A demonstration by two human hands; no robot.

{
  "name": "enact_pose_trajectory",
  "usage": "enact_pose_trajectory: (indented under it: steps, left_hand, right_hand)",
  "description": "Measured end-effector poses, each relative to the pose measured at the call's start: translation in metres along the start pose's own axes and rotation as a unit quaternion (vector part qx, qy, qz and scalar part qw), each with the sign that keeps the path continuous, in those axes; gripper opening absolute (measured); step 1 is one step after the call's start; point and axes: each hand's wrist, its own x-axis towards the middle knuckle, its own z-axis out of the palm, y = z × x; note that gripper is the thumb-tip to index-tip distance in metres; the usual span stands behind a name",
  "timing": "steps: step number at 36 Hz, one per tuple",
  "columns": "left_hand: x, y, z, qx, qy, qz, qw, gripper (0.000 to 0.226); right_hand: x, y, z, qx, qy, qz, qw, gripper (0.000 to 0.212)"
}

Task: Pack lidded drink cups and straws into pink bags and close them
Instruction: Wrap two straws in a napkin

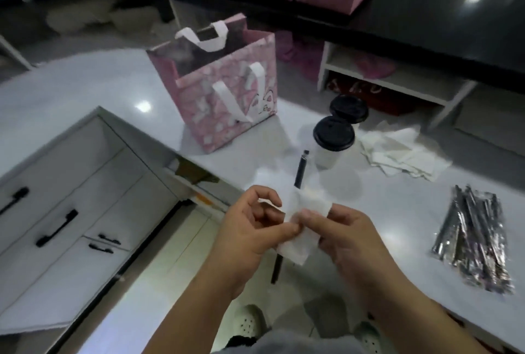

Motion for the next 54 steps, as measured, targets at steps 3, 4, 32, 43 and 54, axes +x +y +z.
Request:
enact_pose_trajectory:
  steps: [3,4,32,43,54]
  left_hand:
    - [-0.001,0.014,-0.043,-0.004,0.009,0.023,1.000,0.035]
    - [0.000,0.020,-0.054,-0.003,0.010,0.032,0.999,0.035]
    - [0.298,0.229,-0.228,0.561,-0.053,0.093,0.821,0.070]
    - [0.379,0.230,-0.259,0.420,-0.153,0.069,0.892,0.031]
    - [0.426,0.233,-0.282,0.282,-0.292,0.043,0.913,0.026]
  right_hand:
    - [0.016,-0.005,0.046,-0.003,-0.012,-0.046,0.999,0.023]
    - [0.020,-0.008,0.059,-0.011,-0.017,-0.057,0.998,0.018]
    - [0.276,-0.182,0.145,-0.260,-0.125,-0.329,0.899,0.018]
    - [0.317,-0.183,0.140,-0.509,-0.079,-0.242,0.822,0.028]
    - [0.404,-0.151,0.214,-0.725,0.013,-0.030,0.688,0.032]
